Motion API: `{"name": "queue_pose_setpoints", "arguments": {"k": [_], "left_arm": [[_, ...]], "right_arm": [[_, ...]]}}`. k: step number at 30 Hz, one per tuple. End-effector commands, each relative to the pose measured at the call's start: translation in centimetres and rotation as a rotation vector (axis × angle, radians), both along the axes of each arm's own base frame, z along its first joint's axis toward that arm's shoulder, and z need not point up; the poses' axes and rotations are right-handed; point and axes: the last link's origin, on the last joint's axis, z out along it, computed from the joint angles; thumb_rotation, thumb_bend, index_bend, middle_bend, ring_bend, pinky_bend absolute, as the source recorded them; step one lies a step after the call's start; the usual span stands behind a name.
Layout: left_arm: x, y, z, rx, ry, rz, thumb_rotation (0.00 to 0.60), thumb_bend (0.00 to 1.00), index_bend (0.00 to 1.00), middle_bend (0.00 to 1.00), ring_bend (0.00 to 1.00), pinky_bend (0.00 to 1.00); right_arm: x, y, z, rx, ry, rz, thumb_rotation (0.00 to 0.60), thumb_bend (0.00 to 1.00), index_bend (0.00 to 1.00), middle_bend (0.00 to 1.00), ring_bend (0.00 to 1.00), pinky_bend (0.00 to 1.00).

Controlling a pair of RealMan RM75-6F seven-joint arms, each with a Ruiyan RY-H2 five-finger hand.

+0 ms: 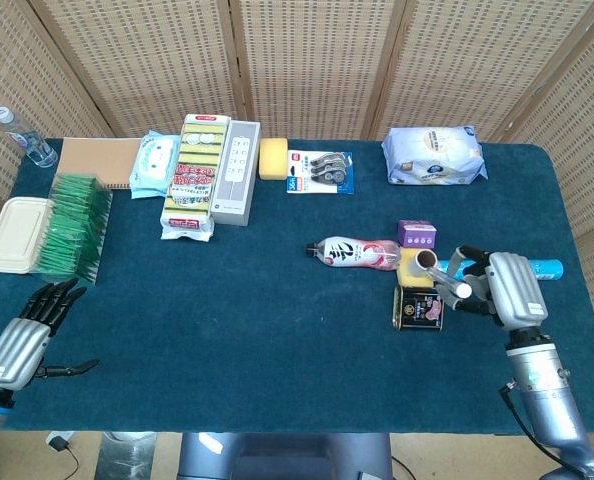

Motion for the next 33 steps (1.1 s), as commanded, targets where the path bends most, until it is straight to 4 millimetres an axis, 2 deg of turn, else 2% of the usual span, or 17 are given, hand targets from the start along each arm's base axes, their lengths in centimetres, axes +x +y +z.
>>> {"name": "queue_pose_setpoints", "arguments": {"k": [1,3,7,12,15,17,21,23,25,27,29,31,33], "left_arm": [[-0.1,0.1,0.1,0.007,-0.001,0.009,0.389,0.0,0.0,0.0,0.0,0.03],[-0.1,0.3,0.0,0.007,0.002,0.009,0.387,0.0,0.0,0.0,0.0,0.03],[0.2,0.0,-0.4,-0.012,0.003,-0.009,0.385,0.0,0.0,0.0,0.0,0.03],[-0.1,0.1,-0.1,0.001,0.006,0.008,0.389,0.0,0.0,0.0,0.0,0.03],[0.1,0.2,-0.2,0.001,0.004,0.0,0.386,0.0,0.0,0.0,0.0,0.03],[0.3,-0.1,-0.2,-0.009,0.003,-0.01,0.388,0.0,0.0,0.0,0.0,0.03],[0.1,-0.2,-0.2,-0.011,0.001,0.0,0.384,0.0,0.0,0.0,0.0,0.03],[0.1,0.1,-0.1,-0.003,0.004,0.005,0.383,0.0,0.0,0.0,0.0,0.03],[0.2,0.0,-0.3,-0.008,0.006,-0.002,0.385,0.0,0.0,0.0,0.0,0.03],[0.3,-0.2,-0.3,-0.017,0.002,-0.012,0.382,0.0,0.0,0.0,0.0,0.03],[0.2,-0.5,-0.2,-0.016,-0.004,-0.012,0.384,0.0,0.0,0.0,0.0,0.03],[0.0,-0.1,0.1,-0.001,-0.002,0.004,0.388,0.0,0.0,0.0,0.0,0.03],[-0.1,0.2,0.1,0.008,0.005,0.011,0.386,0.0,0.0,0.0,0.0,0.03]], "right_arm": [[-0.8,1.5,0.1,0.016,0.018,-0.045,0.6,0.45,0.81,0.98,1.0,0.95],[-0.8,1.8,0.3,0.022,0.042,-0.025,0.6,0.45,0.81,0.98,1.0,0.95],[-1.4,0.3,0.7,-0.061,-0.006,-0.079,0.6,0.45,0.81,0.98,1.0,0.95],[-1.8,2.1,-0.8,0.058,0.052,-0.063,0.6,0.45,0.81,0.99,1.0,0.95],[-2.2,0.5,0.5,-0.073,-0.011,-0.088,0.6,0.45,0.81,0.99,1.0,0.95],[-2.0,0.1,0.7,-0.1,-0.035,-0.098,0.6,0.45,0.81,0.99,1.0,0.95],[-1.3,2.3,-0.5,-0.002,0.01,-0.049,0.6,0.45,0.81,0.99,1.0,0.96],[-1.3,2.6,-0.7,0.019,0.032,-0.031,0.6,0.45,0.81,0.99,1.0,0.96],[-1.4,0.7,0.5,-0.091,-0.039,-0.06,0.6,0.45,0.81,0.99,1.0,0.96],[-1.4,-0.2,0.7,-0.119,-0.066,-0.098,0.6,0.45,0.81,0.99,1.0,0.96],[-1.2,0.7,0.3,-0.089,-0.05,-0.092,0.6,0.45,0.81,0.99,1.0,0.96],[-1.2,2.6,-1.3,0.017,0.035,-0.045,0.6,0.45,0.81,0.99,1.0,0.96],[-1.1,2.7,-0.9,0.004,0.024,-0.026,0.6,0.45,0.81,0.99,1.0,0.96]]}}
